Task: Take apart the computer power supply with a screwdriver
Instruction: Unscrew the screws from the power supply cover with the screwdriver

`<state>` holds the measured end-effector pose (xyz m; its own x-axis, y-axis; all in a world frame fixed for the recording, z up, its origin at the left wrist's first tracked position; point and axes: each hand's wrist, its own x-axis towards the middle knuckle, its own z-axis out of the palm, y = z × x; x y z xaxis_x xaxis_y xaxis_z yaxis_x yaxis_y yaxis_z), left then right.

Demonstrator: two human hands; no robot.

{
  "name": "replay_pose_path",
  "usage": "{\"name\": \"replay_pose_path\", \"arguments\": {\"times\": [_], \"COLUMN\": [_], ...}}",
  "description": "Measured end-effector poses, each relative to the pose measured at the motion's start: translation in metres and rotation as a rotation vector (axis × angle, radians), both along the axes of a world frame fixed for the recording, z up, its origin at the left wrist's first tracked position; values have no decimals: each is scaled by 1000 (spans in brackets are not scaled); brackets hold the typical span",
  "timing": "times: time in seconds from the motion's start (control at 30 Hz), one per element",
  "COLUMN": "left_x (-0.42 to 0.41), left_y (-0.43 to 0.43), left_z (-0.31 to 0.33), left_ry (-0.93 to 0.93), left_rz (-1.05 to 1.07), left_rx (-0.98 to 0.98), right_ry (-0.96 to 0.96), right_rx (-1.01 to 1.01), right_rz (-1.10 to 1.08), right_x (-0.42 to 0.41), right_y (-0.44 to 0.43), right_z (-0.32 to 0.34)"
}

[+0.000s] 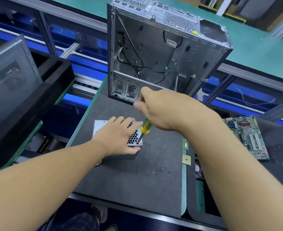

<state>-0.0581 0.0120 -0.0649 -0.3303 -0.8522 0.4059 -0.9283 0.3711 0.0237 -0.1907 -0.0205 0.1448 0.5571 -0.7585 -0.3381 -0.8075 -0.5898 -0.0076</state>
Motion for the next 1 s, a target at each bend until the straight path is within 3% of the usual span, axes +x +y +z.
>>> {"name": "replay_pose_path", "arguments": {"times": [0.1, 0.27, 0.47, 0.67, 0.77, 0.87, 1.0], "left_x": [0, 2, 2, 1, 3, 2, 2], "left_y": [1, 1, 2, 2, 1, 1, 1], "left_z": [-1, 1, 0, 0, -2, -2, 0], "left_ry": [12, -24, -52, -86, -107, -95, -15], "left_rz": [1, 15, 42, 69, 88, 72, 22], "left_rx": [-2, 19, 72, 167, 195, 169, 85], "right_ry": [-14, -15, -40, 44, 87, 4, -8], "right_rx": [-66, 127, -130, 126, 55, -19, 14], "right_rz": [81, 70, 40, 55, 37, -4, 50], "right_x": [-1, -3, 0, -4, -5, -1, -1], "right_y": [0, 3, -1, -2, -3, -3, -2], "right_z": [-2, 6, -7, 4, 4, 1, -2]}}
